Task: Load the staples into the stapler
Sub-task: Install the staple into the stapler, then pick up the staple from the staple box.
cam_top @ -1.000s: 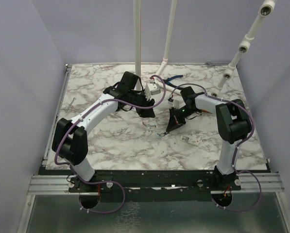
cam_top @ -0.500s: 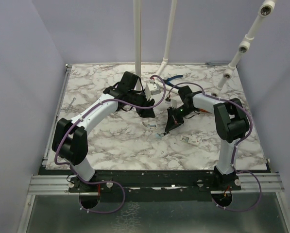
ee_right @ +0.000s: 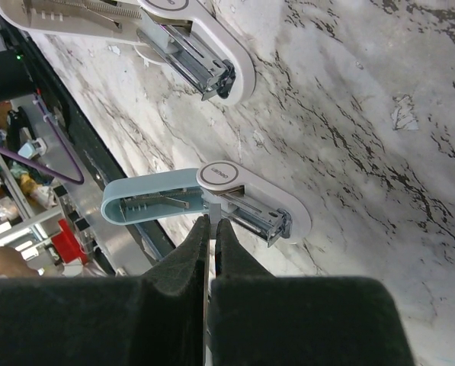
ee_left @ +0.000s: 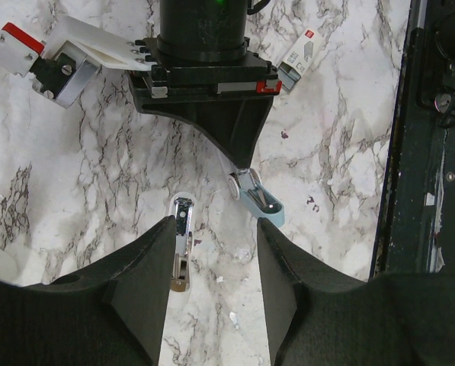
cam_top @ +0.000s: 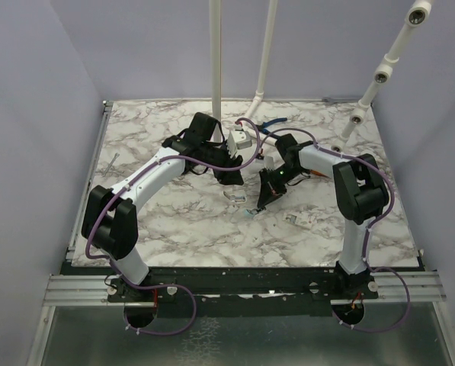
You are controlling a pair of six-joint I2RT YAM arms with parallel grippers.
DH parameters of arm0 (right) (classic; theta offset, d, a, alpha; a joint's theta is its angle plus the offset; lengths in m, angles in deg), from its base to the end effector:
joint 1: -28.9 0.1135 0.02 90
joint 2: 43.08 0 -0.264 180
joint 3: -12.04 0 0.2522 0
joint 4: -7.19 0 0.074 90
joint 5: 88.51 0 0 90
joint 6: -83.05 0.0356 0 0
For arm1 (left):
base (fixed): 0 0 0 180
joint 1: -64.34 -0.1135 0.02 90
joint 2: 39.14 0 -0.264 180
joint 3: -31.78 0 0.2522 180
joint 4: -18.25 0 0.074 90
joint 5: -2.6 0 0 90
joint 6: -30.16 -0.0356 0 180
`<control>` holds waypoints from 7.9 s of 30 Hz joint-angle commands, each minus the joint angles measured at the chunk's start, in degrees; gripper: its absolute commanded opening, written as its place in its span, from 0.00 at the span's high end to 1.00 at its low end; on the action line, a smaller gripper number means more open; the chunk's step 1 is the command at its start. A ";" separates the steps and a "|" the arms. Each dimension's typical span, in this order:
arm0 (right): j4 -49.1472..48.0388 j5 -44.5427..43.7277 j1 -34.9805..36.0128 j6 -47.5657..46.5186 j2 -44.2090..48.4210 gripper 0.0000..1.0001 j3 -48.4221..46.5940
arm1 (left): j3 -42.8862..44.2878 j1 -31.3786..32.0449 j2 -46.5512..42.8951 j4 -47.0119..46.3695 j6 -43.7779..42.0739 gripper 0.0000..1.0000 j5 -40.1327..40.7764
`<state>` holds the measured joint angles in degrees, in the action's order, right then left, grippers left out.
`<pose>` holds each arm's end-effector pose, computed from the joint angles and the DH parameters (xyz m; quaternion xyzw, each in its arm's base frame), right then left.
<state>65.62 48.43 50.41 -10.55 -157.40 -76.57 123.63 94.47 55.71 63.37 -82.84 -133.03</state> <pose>0.3310 0.1584 0.1469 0.2190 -0.8897 -0.4002 0.0156 0.2988 -0.2028 0.2897 0.5089 0.7080 -0.3819 0.3063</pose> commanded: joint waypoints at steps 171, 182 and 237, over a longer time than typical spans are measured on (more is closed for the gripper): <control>-0.66 -13.00 0.84 -0.34 4.39 0.85 1.34 | -0.31 0.58 0.88 0.20 0.84 0.52 -3.94; -1.31 -15.46 1.92 -1.28 5.73 0.85 1.28 | -0.12 0.63 1.04 0.20 0.90 0.51 -4.32; -0.11 -21.51 0.55 -29.58 29.18 0.70 20.83 | -7.39 0.02 -8.19 -3.73 -3.74 0.39 13.02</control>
<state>63.13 31.77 50.96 -37.35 -128.03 -55.98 115.28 94.71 49.94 60.33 -87.32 -120.94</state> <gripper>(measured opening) 0.291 0.607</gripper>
